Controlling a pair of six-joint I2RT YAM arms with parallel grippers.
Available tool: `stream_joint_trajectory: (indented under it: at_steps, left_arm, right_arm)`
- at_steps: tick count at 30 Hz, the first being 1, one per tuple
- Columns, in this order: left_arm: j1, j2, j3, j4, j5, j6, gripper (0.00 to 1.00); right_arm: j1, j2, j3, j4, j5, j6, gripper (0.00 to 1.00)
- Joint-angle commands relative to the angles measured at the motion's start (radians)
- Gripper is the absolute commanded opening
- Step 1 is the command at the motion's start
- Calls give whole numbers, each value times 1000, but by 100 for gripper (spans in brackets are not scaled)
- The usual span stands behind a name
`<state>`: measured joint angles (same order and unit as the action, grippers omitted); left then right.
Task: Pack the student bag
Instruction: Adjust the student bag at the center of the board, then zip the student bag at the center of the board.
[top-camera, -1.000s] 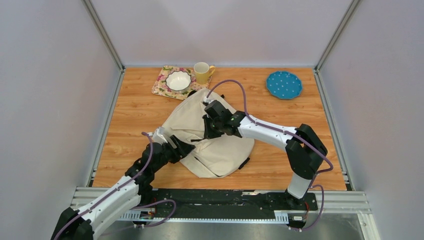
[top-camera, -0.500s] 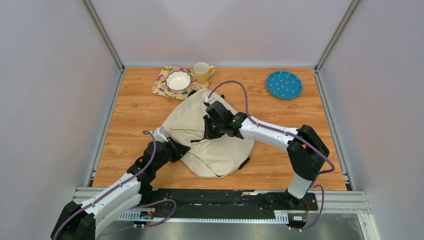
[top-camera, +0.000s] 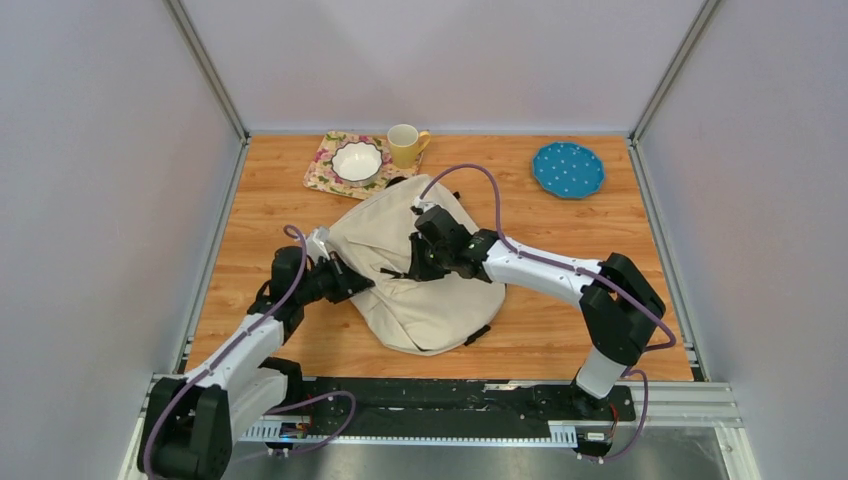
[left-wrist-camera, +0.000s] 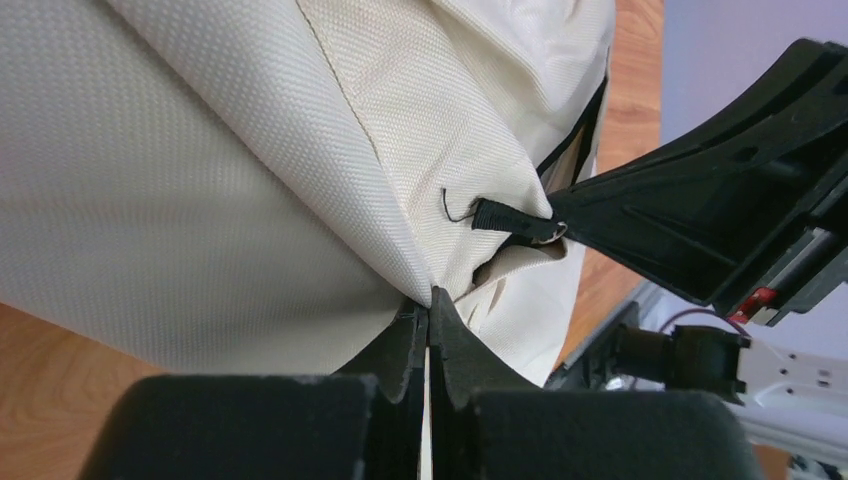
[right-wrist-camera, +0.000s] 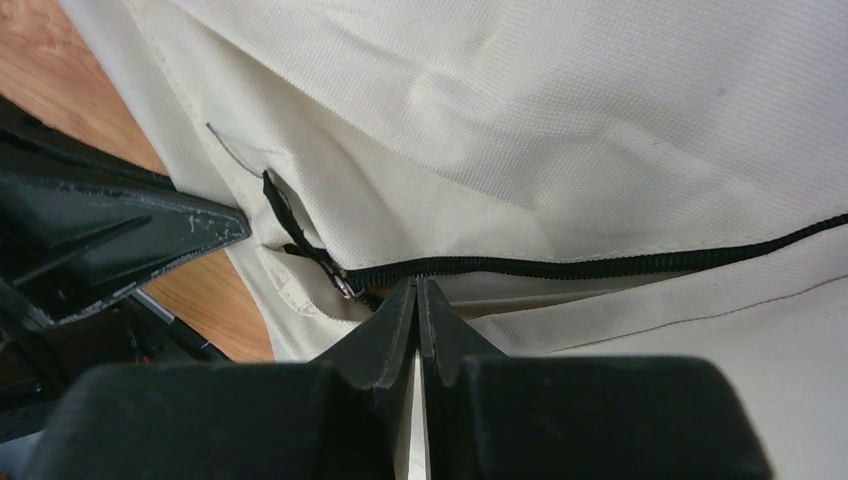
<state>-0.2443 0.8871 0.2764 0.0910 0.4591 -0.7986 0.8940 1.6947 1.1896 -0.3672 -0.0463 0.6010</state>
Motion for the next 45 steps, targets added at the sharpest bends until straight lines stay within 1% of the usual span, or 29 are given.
stream_joint_trajectory:
  at_steps: [1, 2, 3, 4, 6, 7, 8, 9, 11, 12, 15, 19, 20, 24, 27, 34, 37, 41, 43, 45]
  left_arm:
    - [167, 114, 125, 107, 427, 119, 0]
    - [184, 159, 141, 99, 532, 128, 0]
    - [195, 174, 158, 75, 562, 145, 0]
    - [195, 184, 197, -4, 581, 212, 0]
    - [197, 197, 224, -71, 624, 292, 0]
    - [197, 199, 234, -132, 624, 314, 0]
    - [197, 196, 231, -140, 628, 323, 0]
    - [197, 191, 225, -143, 625, 323, 0]
    - [195, 168, 199, -151, 596, 323, 0]
    - [197, 159, 184, -155, 586, 325, 0]
    - [197, 128, 155, -149, 564, 325, 0]
    - [197, 110, 133, -143, 553, 329, 0]
    - [197, 107, 129, -142, 550, 332, 0]
    - [197, 93, 100, -103, 556, 325, 0]
    - [197, 85, 95, -100, 559, 323, 0]
    - [197, 78, 93, -99, 566, 317, 0]
    - [197, 78, 92, -99, 570, 312, 0]
    - [197, 72, 89, -100, 578, 311, 0]
    - [195, 70, 84, -99, 578, 308, 0]
    - [197, 73, 81, -97, 581, 308, 0]
  right_arm:
    - [63, -40, -12, -19, -40, 39, 10]
    - [72, -41, -8, -19, -32, 43, 10]
    - [74, -43, -5, -21, -21, 46, 11]
    - [77, -46, -2, -22, -15, 49, 11]
    - [77, -58, 4, -32, -4, 42, 13]
    - [77, -66, 10, -38, 0, 28, 15]
    - [76, -72, 30, -59, 22, 20, 17]
    - [77, -88, 41, -68, 37, 8, 22]
    - [74, -104, 64, -97, 83, -32, 28]
    - [71, -118, 82, -101, 104, -44, 32]
    - [62, -122, 126, -102, 79, -86, 36]
    - [63, -98, 176, -98, 50, -130, 37]
    - [62, -87, 182, -90, -4, -136, 37]
    - [77, -56, 200, -69, -69, -159, 37]
    - [95, -44, 191, -55, -63, -185, 37]
    - [111, 14, 243, -85, -72, -233, 36]
    - [115, 51, 269, -101, -50, -259, 37]
    - [125, 80, 298, -111, 20, -293, 38]
    - [123, 95, 315, -110, 14, -319, 39]
    - [129, 126, 338, -157, 40, -329, 38]
